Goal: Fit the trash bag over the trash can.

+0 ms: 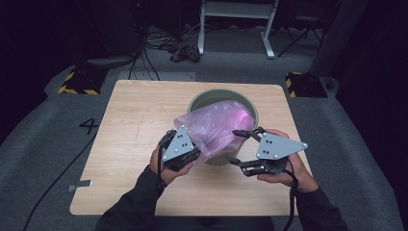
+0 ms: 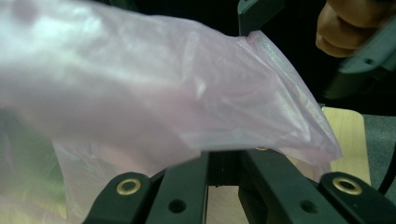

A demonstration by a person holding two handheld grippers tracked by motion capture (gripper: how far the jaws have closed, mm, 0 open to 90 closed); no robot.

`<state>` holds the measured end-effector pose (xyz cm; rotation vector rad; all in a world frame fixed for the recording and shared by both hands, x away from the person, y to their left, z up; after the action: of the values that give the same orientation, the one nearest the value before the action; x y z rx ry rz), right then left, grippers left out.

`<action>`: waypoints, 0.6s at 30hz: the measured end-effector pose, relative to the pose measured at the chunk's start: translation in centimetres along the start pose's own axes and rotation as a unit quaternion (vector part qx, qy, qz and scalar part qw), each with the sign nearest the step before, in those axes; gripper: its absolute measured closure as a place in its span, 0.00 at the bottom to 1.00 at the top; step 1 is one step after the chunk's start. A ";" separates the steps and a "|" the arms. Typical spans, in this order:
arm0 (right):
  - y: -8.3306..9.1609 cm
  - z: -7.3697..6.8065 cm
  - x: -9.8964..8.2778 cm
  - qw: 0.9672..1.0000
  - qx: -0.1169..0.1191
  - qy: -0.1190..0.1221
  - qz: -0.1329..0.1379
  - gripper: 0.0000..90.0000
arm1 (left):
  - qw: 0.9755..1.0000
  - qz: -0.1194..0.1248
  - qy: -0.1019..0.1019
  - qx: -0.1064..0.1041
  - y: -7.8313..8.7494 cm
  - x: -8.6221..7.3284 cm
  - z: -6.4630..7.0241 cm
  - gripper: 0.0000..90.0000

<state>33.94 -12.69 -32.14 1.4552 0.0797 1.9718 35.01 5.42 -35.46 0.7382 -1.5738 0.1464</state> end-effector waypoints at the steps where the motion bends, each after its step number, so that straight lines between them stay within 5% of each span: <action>1: 0.0 0.0 0.1 1.000 -0.004 0.002 0.001 0.49 | 1.000 0.001 0.001 -0.001 0.1 0.0 0.0 1.00; 4: -0.4 0.4 -0.1 1.000 -0.008 0.002 -0.010 0.82 | 1.000 -0.001 -0.004 -0.001 0.3 -0.1 0.0 1.00; 7: -0.6 0.7 -0.6 1.000 -0.010 0.003 -0.022 0.98 | 1.000 -0.001 -0.002 0.002 0.8 -0.3 -0.2 1.00; 15: -0.7 1.8 -1.9 0.999 -0.024 -0.029 -0.024 1.00 | 1.000 0.004 0.002 0.006 1.4 -0.5 -0.5 1.00; 18: -0.6 2.0 -2.2 0.999 -0.029 -0.033 -0.024 1.00 | 1.000 0.020 0.017 -0.013 1.7 -0.5 -0.6 1.00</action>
<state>36.29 -14.14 -33.47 1.4668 0.0277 1.8704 34.55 7.25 -35.26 0.6810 -1.5557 0.1657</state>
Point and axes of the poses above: each handheld gripper's, and its own axes: y roughly backward along the jaws, x roughly out of its top, z roughly to its right, the point moved 5 cm from there along -y, roughly forward along the jaws, and after that the axes turned 4 degrees about -z, right-handed, at the moved point
